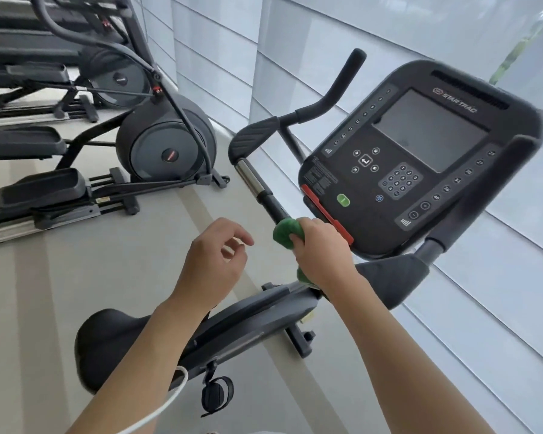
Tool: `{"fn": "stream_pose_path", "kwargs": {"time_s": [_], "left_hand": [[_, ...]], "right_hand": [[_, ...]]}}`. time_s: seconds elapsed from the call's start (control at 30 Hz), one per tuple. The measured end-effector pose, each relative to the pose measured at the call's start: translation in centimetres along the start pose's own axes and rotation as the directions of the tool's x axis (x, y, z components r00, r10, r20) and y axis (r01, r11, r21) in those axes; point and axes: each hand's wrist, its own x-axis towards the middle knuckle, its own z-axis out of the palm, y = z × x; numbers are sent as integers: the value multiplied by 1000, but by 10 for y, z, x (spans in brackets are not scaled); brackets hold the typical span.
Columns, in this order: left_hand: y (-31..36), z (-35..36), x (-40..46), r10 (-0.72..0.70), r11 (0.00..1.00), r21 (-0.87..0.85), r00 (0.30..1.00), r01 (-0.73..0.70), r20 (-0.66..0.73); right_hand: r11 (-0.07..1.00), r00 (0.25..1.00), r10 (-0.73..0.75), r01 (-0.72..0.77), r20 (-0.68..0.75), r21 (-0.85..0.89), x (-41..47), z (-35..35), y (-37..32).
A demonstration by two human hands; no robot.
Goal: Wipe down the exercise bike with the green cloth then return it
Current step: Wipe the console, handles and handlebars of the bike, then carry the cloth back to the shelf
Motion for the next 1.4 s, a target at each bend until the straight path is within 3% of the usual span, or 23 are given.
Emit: {"fn": "stream_pose_path", "kwargs": {"time_s": [0.07,0.2,0.37,0.6,0.8,0.97,1.23,1.4], "left_hand": [[15,10,-1,-13,1000,-24,1000,14,15],[37,26,-5,-84,995,-57,996,82,-24],[63,36,-21,-83,990,-114,996,79,-35],[86,40,-42,-47,999,10,980,50,-193],[104,39,-64,-77,995,28,941,91,-329],[111,35,-97,-200,979,-119,881,164,-429],[93,-11,-163,-273,917,81,761,391,-589],[95,-49,-201,-243,849,191,684,493,-688]], "right_hand": [[989,999,-4,12,-54,151,-5,-9,0],[901,979,-132,183,-153,394,-28,-32,-6],[745,984,-170,166,-56,646,-59,-66,5],[461,976,-219,86,20,883,-89,-75,18],[483,935,-353,183,-1,856,-104,-60,22],[469,901,-433,209,17,858,-115,-38,18],[347,847,-518,80,120,934,-132,-5,-20],[319,767,-628,104,128,942,-143,-8,-64]]}}
